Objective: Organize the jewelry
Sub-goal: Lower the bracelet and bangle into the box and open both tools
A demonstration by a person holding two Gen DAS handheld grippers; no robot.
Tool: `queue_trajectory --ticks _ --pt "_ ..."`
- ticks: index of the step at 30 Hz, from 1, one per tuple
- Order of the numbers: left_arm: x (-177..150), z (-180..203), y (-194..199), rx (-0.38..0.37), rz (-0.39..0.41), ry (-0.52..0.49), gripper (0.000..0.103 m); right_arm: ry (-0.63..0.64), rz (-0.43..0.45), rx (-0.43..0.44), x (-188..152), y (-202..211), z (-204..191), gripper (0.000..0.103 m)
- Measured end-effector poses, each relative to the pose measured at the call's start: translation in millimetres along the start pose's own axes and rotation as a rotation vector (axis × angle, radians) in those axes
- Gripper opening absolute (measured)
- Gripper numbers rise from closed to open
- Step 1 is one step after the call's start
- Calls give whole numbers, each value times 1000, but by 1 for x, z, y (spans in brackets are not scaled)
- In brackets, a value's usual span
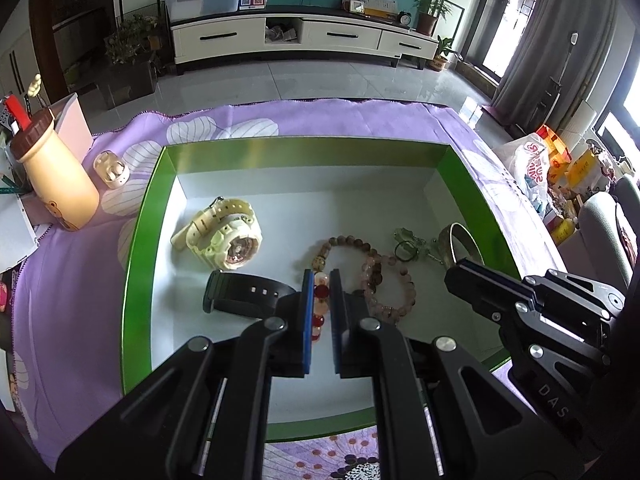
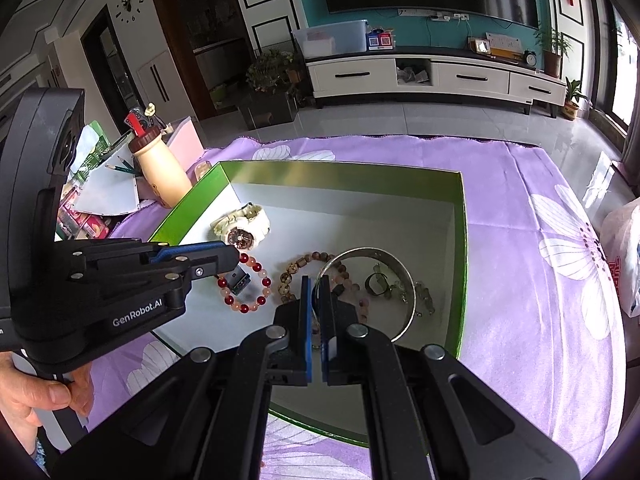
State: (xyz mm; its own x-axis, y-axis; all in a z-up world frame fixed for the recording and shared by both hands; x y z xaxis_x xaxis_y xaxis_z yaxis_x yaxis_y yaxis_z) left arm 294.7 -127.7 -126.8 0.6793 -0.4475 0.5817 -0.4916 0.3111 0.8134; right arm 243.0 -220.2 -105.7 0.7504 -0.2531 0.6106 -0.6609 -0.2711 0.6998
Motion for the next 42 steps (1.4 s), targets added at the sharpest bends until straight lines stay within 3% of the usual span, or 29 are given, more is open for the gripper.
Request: queue_trajectory --ticks 42 --pt "-15 -9 -12 58 -55 -40 7 23 -62 -27 -9 -20 -4 3"
Point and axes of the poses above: each gripper's, at about its wrist camera, not at the fingertips, and y roughly against the way its jaws point, z to its right, x to its top, the point moved 7 cm from there along -y, roughly the way its jaws point, and after that the axes turned 14 degrees about -y, right-handed, at the moved point
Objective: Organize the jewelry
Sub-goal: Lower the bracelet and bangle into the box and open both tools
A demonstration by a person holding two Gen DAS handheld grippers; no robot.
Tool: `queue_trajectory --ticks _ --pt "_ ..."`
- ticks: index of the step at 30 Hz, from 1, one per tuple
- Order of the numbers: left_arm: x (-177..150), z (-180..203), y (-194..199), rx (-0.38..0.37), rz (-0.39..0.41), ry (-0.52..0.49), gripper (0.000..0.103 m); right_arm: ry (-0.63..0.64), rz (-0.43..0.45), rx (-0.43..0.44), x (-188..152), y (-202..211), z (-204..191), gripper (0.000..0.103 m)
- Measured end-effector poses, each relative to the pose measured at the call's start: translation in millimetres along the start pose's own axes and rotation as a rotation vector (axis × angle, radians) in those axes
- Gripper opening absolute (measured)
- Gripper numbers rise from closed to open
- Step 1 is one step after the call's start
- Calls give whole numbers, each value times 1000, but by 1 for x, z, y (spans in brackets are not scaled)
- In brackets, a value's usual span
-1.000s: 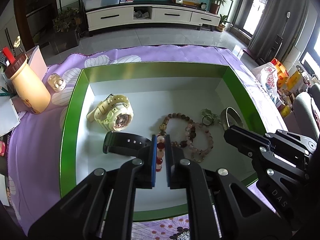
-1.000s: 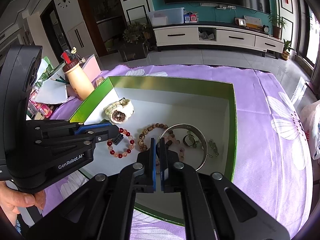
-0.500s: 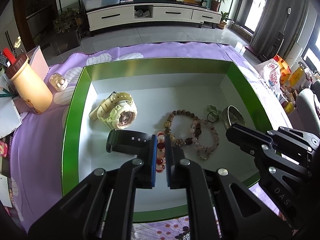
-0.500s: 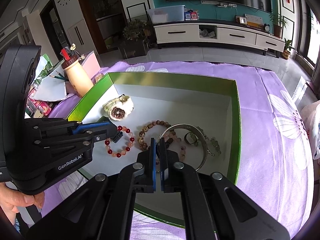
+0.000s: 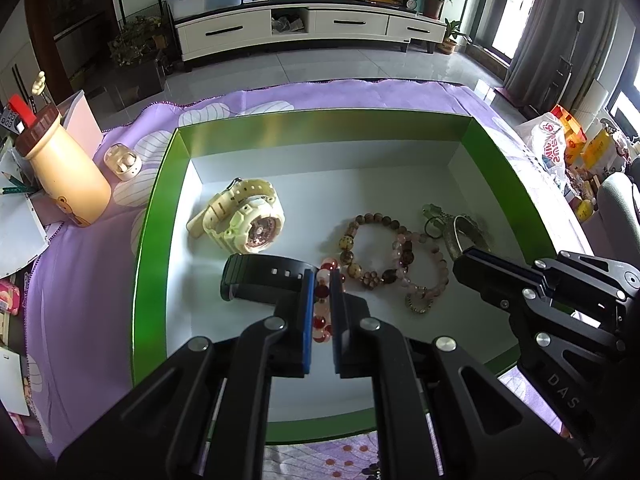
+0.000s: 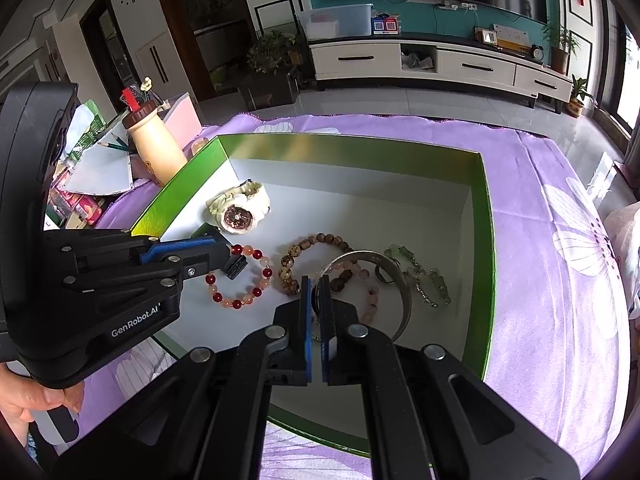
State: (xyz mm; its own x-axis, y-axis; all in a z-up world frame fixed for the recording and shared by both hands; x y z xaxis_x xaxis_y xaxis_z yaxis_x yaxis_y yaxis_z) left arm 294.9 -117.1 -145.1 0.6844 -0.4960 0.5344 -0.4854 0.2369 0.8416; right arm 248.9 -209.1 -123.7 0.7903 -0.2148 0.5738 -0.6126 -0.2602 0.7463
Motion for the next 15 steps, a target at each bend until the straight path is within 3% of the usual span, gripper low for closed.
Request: queue_trajectory --ticks 15 --pt "1 -1 0 15 -6 -17 7 2 -14 -5 -3 -4 0 3"
Point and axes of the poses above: each gripper's, at about its wrist camera, not at the fingertips, and y roughly against the way its jaws point, z to its right, x to its top, the point moved 7 cm from there along -y, roughly the way its jaws point, and after that the axes turned 14 degrees about -y, right-handed, at the moved point
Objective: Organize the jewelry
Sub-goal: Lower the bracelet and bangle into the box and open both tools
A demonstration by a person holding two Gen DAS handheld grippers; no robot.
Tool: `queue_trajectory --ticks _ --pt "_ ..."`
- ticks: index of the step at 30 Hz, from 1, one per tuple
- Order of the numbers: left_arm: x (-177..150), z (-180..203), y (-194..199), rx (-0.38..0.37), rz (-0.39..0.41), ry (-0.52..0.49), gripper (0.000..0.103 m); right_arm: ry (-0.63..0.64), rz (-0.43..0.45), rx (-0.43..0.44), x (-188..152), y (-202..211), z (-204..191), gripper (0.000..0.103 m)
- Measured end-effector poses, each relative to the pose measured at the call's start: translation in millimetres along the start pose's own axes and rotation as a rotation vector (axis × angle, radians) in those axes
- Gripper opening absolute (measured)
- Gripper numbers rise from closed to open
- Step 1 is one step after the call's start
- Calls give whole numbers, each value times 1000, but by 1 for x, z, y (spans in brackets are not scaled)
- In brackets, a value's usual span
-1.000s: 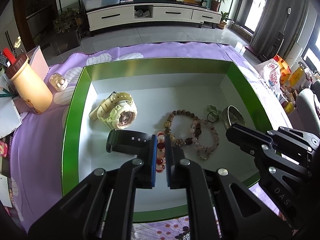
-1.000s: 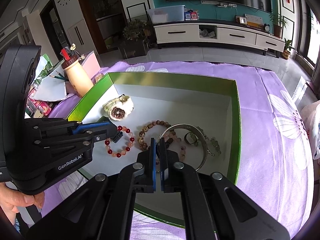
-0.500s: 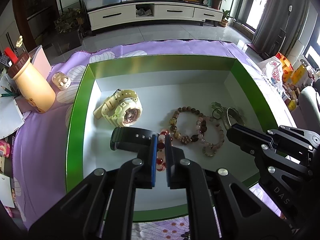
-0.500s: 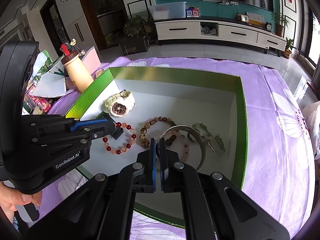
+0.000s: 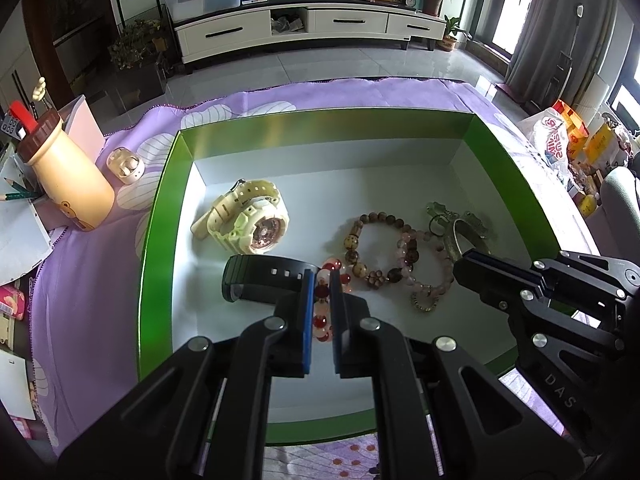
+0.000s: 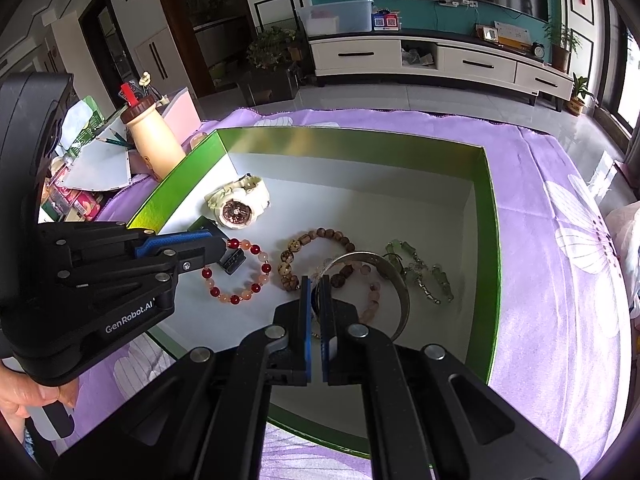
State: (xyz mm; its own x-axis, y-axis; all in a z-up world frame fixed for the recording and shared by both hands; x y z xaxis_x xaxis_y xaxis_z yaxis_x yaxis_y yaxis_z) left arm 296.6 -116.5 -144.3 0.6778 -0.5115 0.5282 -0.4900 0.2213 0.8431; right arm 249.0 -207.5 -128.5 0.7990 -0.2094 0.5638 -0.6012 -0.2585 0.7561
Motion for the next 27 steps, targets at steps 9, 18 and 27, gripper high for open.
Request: queue_trajectory --ticks 9,18,27 --pt "1 -1 -1 11 -6 -7 7 -2 -4 -2 1 -1 0 3" --pt "1 -1 -1 12 -18 -11 8 -10 -18 -9 -1 -4 1 4" --pt "4 -4 15 26 5 1 43 -17 10 -2 7 16 -4 11"
Point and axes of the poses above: each gripper's, at about its wrist camera, not at the fingertips, and y roughly against the way its jaws point, z to its right, x to its top, the point moved 7 cm from there along -y, roughly the way its jaws point, and after that the axes turned 14 degrees about -y, right-handed, at the moved point
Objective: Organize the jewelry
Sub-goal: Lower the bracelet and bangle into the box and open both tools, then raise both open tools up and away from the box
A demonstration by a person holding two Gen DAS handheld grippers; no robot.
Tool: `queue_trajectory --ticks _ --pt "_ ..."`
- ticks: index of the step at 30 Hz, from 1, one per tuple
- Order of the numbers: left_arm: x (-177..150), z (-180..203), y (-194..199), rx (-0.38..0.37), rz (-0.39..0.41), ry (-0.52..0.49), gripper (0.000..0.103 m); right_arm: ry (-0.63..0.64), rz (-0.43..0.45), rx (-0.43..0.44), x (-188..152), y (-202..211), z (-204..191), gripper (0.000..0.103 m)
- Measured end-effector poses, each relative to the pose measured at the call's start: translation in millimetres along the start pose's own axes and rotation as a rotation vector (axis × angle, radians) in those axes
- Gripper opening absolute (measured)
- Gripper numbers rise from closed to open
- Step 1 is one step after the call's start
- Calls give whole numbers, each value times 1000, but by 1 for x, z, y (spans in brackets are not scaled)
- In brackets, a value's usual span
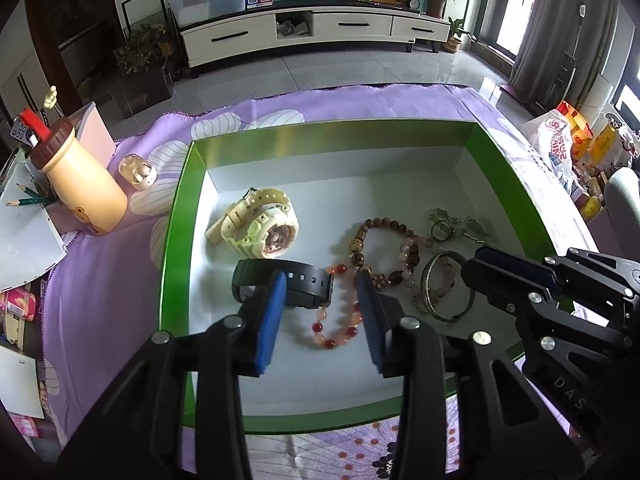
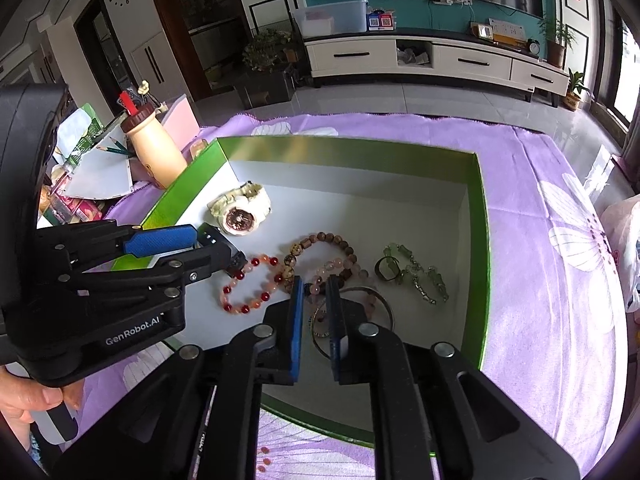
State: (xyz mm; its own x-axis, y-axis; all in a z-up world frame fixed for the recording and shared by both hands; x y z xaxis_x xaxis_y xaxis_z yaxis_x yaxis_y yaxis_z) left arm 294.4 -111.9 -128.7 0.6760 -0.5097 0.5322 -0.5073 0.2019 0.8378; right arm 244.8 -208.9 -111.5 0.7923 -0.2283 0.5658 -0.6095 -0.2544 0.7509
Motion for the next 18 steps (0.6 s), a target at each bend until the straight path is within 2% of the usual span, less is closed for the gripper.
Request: queue_trajectory --ticks 3,4,5,6,8,9,10,11,13,16,18 --pt "2 -2 9 11 11 3 56 0 9 -3 2 8 -3 14" --pt "3 -3 13 13 14 7 65 1 14 -7 3 11 -4 22" --pt "3 -4 16 17 16 12 70 0 20 -14 4 14 -4 28" --pt "4 -6 21 20 20 18 77 -4 27 -23 5 18 -4 40" --pt "6 -11 31 41 18 26 84 -17 36 -35 9 29 -5 47" --pt "7 -14 36 55 16 33 91 -25 38 -43 11 32 -4 54" --pt "7 -16 40 61 16 39 97 -37 45 -57 13 38 -2 65" --pt "9 -19 48 60 19 50 99 -53 58 -70 17 46 -1 71" --pt "10 -26 62 71 26 72 101 -76 72 -92 22 60 1 92" --pt "13 -30 79 85 30 82 101 -95 78 -112 30 77 1 101" --pt "15 -30 91 94 28 80 101 -102 77 -133 35 88 -1 102"
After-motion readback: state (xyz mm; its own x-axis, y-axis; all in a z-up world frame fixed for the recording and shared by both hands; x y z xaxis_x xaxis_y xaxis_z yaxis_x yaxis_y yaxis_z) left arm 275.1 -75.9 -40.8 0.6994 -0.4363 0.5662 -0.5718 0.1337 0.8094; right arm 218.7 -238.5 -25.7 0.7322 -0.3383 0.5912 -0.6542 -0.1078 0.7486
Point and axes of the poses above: each gripper's, at about its wrist camera, not at the fingertips, and y roughly against the way its jaws point, z to its right, x to its top, the point moved 7 cm from there along -y, roughly the way its jaws point, and after that the axes turned 14 degrees about -y, right-handed, at the moved point
